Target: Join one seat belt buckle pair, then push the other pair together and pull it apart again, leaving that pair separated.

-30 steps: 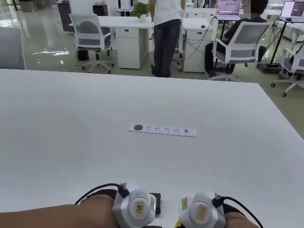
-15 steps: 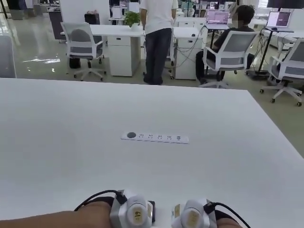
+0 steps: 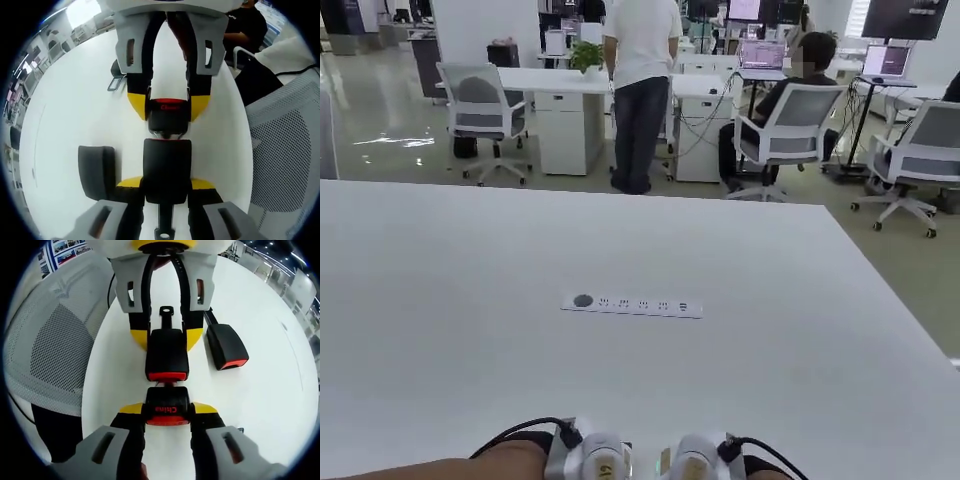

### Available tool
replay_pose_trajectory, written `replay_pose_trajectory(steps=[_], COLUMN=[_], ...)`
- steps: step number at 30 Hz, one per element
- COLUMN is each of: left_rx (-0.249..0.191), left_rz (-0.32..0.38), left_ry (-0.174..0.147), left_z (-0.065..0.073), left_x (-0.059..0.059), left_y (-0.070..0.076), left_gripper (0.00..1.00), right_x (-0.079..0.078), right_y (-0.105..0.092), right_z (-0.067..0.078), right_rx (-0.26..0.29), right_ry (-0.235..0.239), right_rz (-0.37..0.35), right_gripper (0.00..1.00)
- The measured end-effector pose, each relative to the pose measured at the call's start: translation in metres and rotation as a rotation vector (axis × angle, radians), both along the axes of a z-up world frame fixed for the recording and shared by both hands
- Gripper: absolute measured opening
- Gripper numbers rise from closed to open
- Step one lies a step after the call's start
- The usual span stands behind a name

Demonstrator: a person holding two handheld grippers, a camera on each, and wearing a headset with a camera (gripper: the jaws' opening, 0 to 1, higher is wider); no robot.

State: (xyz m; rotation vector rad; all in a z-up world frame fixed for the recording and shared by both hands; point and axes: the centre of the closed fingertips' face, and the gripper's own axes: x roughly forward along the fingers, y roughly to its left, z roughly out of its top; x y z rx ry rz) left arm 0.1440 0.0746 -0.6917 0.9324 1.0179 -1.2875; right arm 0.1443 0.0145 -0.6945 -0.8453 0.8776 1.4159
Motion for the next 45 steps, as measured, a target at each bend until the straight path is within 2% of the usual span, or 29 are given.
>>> replay_pose_trajectory(steps=[4, 7, 10, 13, 16, 17, 18, 20, 21, 23, 25, 26, 28, 31, 32, 33, 34, 37, 38, 41, 42, 45], left_rx=[0.004, -0.009, -0.071, -0.096, -0.122, -0.138, -0.15, -0.173, -0.182, -0.18, -0.177, -0.178, -0.187, -0.201, -0.207, -0.213, -0.217, -0.202, -0.204, -0.205, -0.202, -0.171], left_rz=[0.008, 0.043, 0.087, 0.094, 0.109, 0.117, 0.126, 0.136, 0.135, 0.132, 0.135, 0.136, 0.133, 0.121, 0.122, 0.129, 0.132, 0.124, 0.118, 0.124, 0.126, 0.089], left_ry=[0.006, 0.018, 0.011, 0.002, -0.01, -0.033, -0.045, -0.053, -0.056, -0.069, -0.087, -0.087, -0.092, -0.087, -0.082, -0.075, -0.072, -0.058, -0.057, -0.059, -0.058, -0.03], left_z=[0.0, 0.004, 0.009, 0.024, 0.029, 0.034, 0.038, 0.045, 0.045, 0.043, 0.042, 0.042, 0.043, 0.041, 0.038, 0.036, 0.036, 0.029, 0.026, 0.023, 0.021, 0.012], left_x=[0.001, 0.0, 0.007, 0.006, 0.015, 0.022, 0.029, 0.035, 0.042, 0.051, 0.065, 0.066, 0.076, 0.082, 0.09, 0.092, 0.087, 0.09, 0.096, 0.099, 0.098, 0.09], left_y=[0.0, 0.001, -0.002, -0.002, 0.002, 0.003, 0.005, 0.003, 0.004, 0.006, 0.008, 0.004, 0.004, 0.003, 0.007, 0.007, 0.002, 0.006, 0.008, 0.008, 0.008, 0.009], left_gripper=[0.34, 0.34, 0.35, 0.35, 0.36, 0.37, 0.37, 0.37, 0.36, 0.37, 0.37, 0.37, 0.37, 0.37, 0.38, 0.39, 0.4, 0.41, 0.4, 0.4, 0.4, 0.39], right_x=[0.002, 0.002, -0.001, 0.001, 0.003, 0.007, 0.01, 0.018, 0.023, 0.031, 0.04, 0.045, 0.051, 0.056, 0.057, 0.062, 0.065, 0.073, 0.075, 0.077, 0.079, 0.081], right_y=[0.0, -0.001, -0.001, -0.004, -0.007, -0.007, -0.008, -0.014, -0.017, -0.023, -0.033, -0.037, -0.045, -0.056, -0.06, -0.066, -0.073, -0.086, -0.091, -0.101, -0.105, -0.109], right_z=[0.0, 0.004, 0.015, 0.026, 0.042, 0.043, 0.047, 0.053, 0.055, 0.058, 0.054, 0.052, 0.05, 0.048, 0.046, 0.042, 0.039, 0.041, 0.04, 0.036, 0.029, 0.023], right_rx=[0.014, 0.026, 0.066, 0.095, 0.15, 0.177, 0.19, 0.196, 0.198, 0.193, 0.164, 0.152, 0.132, 0.118, 0.112, 0.098, 0.083, 0.073, 0.072, 0.063, 0.045, 0.031], right_ry=[0.01, 0.005, 0.019, 0.019, 0.044, 0.051, 0.048, 0.041, 0.032, 0.017, 0.004, -0.009, -0.017, -0.028, -0.032, -0.032, -0.035, -0.043, -0.049, -0.043, -0.042, -0.045], right_rz=[-0.033, -0.063, -0.084, -0.083, -0.12, -0.147, -0.155, -0.171, -0.177, -0.18, -0.184, -0.178, -0.18, -0.176, -0.174, -0.178, -0.179, -0.195, -0.201, -0.213, -0.212, -0.212], right_gripper=[0.33, 0.34, 0.33, 0.32, 0.31, 0.31, 0.31, 0.3, 0.3, 0.29, 0.29, 0.29, 0.29, 0.28, 0.27, 0.27, 0.27, 0.28, 0.3, 0.27, 0.28, 0.31])
